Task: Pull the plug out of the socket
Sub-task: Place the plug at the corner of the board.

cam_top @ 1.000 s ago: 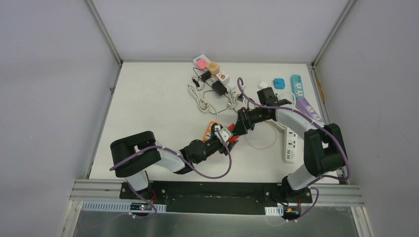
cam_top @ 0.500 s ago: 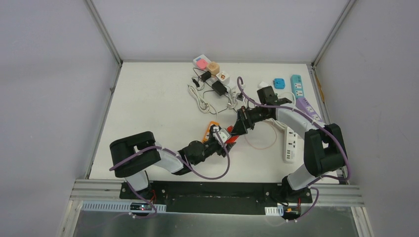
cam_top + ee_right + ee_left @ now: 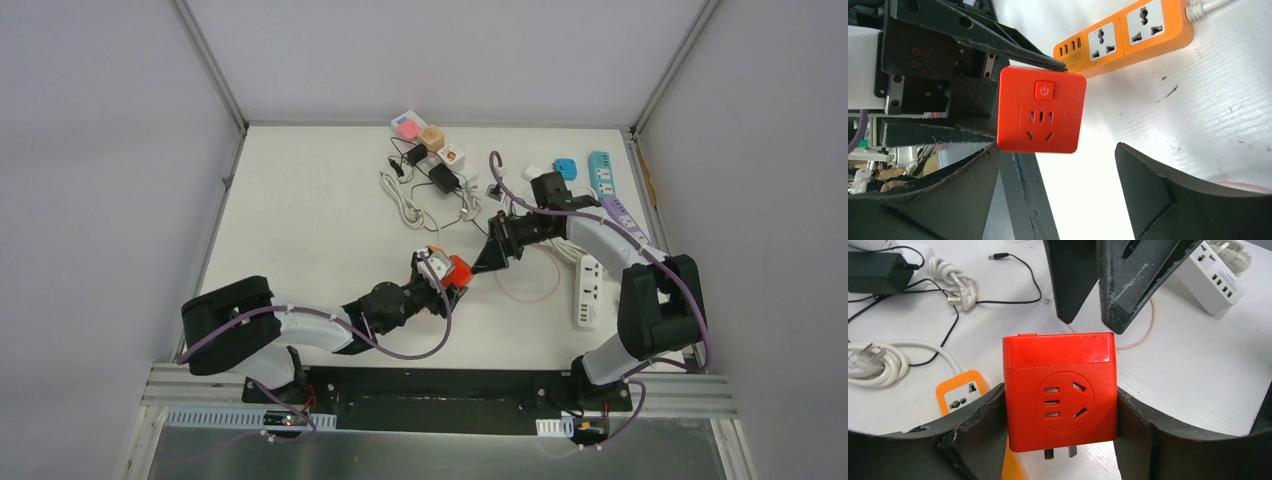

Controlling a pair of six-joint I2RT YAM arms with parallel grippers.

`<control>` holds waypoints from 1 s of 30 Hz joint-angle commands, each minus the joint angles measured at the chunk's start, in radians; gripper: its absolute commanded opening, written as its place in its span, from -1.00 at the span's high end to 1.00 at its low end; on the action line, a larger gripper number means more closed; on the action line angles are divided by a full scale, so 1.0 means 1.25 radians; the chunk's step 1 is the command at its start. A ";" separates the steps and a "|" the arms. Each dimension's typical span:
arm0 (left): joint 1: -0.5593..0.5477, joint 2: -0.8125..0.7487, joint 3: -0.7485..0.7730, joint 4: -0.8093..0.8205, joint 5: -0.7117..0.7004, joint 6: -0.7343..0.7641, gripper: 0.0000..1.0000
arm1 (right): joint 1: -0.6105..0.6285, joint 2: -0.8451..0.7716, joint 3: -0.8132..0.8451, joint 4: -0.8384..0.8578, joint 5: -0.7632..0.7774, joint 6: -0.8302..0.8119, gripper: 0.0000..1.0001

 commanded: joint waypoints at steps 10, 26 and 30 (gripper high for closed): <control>0.112 -0.195 0.039 -0.301 -0.026 -0.167 1.00 | -0.030 -0.052 0.036 -0.014 -0.008 -0.039 -0.76; 0.337 -0.270 0.087 -0.483 -0.062 -0.336 1.00 | -0.036 -0.051 0.037 -0.018 -0.004 -0.043 -0.76; 0.390 -0.261 0.099 -0.479 -0.063 -0.357 1.00 | -0.039 -0.054 0.037 -0.018 -0.005 -0.043 -0.76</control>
